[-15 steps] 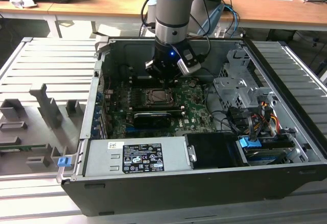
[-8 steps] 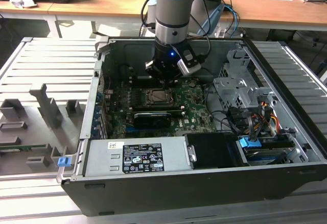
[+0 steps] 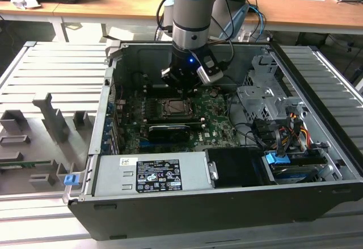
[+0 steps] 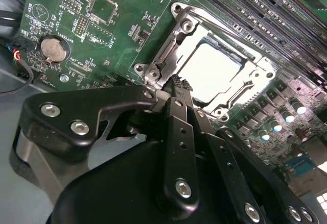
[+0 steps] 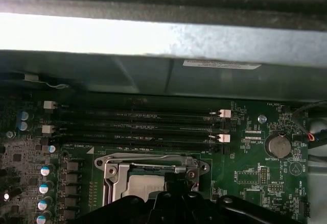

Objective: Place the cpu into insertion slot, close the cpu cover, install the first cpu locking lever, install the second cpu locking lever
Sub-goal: 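Install the second cpu locking lever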

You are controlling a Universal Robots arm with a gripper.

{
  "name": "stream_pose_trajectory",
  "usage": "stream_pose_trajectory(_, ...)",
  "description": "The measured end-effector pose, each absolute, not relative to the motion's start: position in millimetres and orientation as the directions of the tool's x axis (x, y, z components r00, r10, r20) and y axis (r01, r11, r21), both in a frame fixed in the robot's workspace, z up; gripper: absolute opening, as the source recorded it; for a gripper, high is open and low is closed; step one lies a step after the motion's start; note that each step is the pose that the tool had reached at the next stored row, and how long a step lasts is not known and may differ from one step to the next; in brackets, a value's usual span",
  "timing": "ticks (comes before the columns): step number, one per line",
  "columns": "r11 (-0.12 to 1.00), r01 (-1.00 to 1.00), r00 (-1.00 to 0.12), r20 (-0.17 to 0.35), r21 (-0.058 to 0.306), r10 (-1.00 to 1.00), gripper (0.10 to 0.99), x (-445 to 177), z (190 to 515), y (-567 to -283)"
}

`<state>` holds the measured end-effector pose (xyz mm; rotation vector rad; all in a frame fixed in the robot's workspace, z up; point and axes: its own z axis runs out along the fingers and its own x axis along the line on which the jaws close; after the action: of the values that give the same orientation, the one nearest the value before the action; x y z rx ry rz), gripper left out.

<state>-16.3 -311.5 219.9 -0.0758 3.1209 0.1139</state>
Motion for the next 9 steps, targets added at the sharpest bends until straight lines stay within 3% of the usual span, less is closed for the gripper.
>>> stream_pose_trajectory(9, 0.996, -0.049, -0.999, -0.019, 0.072, -0.048, 0.106, -16.3, 220.0, -313.5)
